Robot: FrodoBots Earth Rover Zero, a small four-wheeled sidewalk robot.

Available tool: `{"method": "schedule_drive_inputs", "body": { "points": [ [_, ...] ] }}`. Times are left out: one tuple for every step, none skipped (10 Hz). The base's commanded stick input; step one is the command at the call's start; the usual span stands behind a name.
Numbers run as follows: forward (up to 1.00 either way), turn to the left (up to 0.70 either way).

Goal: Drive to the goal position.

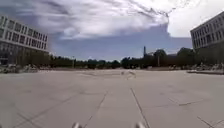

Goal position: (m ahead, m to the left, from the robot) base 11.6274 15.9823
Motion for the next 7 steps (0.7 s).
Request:
{"method": "schedule_drive_inputs", "body": {
  "points": [
    [0.7, 0.0],
    [0.7, 0.0],
    [0.7, 0.0],
    [0.7, 0.0],
    [0.7, 0.04],
    [0.7, 0.13],
    [0.7, 0.14]
  ]
}}
